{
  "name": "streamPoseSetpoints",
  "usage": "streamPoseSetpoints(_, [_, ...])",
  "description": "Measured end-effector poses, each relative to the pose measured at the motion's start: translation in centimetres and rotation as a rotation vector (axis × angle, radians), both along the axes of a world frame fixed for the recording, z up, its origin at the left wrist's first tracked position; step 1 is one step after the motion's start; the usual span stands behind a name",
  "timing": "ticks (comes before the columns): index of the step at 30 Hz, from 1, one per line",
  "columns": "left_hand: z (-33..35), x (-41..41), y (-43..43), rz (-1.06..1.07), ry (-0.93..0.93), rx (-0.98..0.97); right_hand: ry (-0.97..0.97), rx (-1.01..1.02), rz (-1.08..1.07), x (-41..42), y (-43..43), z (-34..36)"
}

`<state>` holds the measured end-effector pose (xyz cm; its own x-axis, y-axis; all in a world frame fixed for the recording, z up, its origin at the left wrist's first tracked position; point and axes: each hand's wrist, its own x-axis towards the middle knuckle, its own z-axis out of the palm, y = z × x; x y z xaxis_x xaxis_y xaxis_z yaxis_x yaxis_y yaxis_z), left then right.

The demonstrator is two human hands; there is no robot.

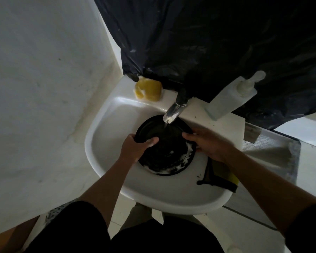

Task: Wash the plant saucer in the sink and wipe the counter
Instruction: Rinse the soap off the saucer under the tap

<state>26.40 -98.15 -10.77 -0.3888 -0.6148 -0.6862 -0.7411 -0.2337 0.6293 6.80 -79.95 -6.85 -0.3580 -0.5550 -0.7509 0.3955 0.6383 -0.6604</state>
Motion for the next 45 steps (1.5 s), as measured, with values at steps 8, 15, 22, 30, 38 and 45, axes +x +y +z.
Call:
streamPoseSetpoints(8, [1.6, 1.8, -1.3, 0.025, -0.036, -0.184, 0.174, 0.031, 0.071, 1.6, -4.3, -1.3])
streamPoseSetpoints(15, [3.2, 3.5, -2.0, 0.022, -0.016, -0.269, 0.172, -0.018, 0.043, 3.5, -7.3, -1.3])
streamPoseSetpoints(22, [4.3, 5.2, -2.7, -0.013, 0.010, -0.311, 0.103, -0.013, -0.027, 4.1, -8.7, -2.4])
streamPoseSetpoints(30, [3.4, 4.5, -2.6, -0.015, 0.060, -0.267, 0.090, 0.030, -0.004, 3.4, -8.0, -1.3])
streamPoseSetpoints(38, [0.0, 2.2, -1.4, -0.076, 0.003, -0.119, -0.027, 0.017, -0.067, 1.2, -4.7, -0.9])
streamPoseSetpoints(45, [-1.5, -1.2, -0.1, -0.002, -0.047, -0.013, -0.138, -0.060, -0.116, 0.8, -2.1, 1.5])
